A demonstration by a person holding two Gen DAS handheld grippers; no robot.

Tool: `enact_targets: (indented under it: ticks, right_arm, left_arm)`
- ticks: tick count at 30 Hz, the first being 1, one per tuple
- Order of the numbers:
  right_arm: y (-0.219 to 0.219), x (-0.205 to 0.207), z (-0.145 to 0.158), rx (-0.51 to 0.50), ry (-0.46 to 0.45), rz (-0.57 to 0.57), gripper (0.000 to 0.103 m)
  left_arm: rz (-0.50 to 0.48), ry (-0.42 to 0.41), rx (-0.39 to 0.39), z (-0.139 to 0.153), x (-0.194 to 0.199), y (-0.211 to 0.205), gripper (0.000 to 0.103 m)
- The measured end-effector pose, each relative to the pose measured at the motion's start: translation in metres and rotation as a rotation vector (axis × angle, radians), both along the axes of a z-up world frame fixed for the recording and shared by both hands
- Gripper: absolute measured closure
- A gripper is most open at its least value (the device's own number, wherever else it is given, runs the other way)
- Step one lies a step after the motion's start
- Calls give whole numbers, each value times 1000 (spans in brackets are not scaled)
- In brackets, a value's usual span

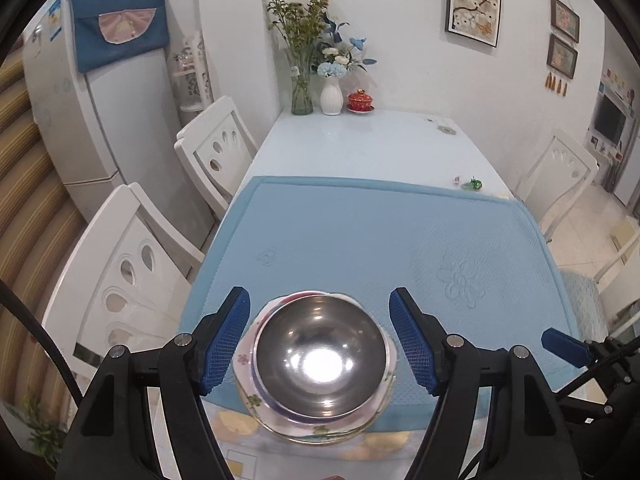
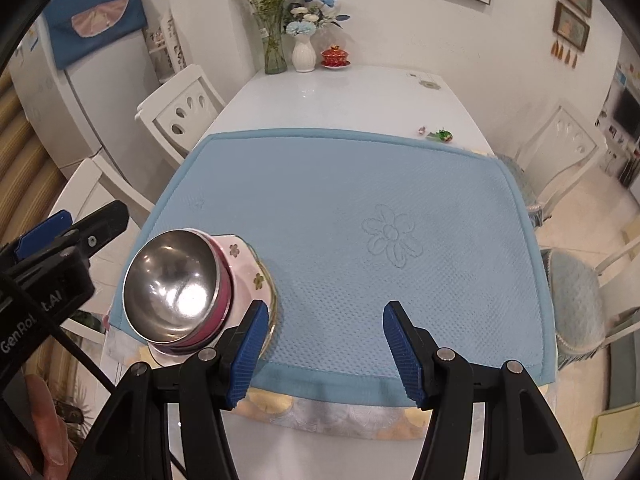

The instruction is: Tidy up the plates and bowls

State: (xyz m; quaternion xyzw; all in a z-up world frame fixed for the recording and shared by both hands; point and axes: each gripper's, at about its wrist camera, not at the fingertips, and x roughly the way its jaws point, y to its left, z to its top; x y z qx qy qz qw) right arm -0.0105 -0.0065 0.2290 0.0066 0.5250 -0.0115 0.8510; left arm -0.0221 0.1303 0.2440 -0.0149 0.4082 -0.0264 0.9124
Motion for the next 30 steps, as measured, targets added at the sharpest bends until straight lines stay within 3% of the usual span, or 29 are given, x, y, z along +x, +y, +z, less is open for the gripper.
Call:
enact_targets:
  ticks: [30]
  right_arm:
    - [-61,9,-3,36,12,-17,45]
  left_arm:
    - [-1,50,72,0,6,-61,32]
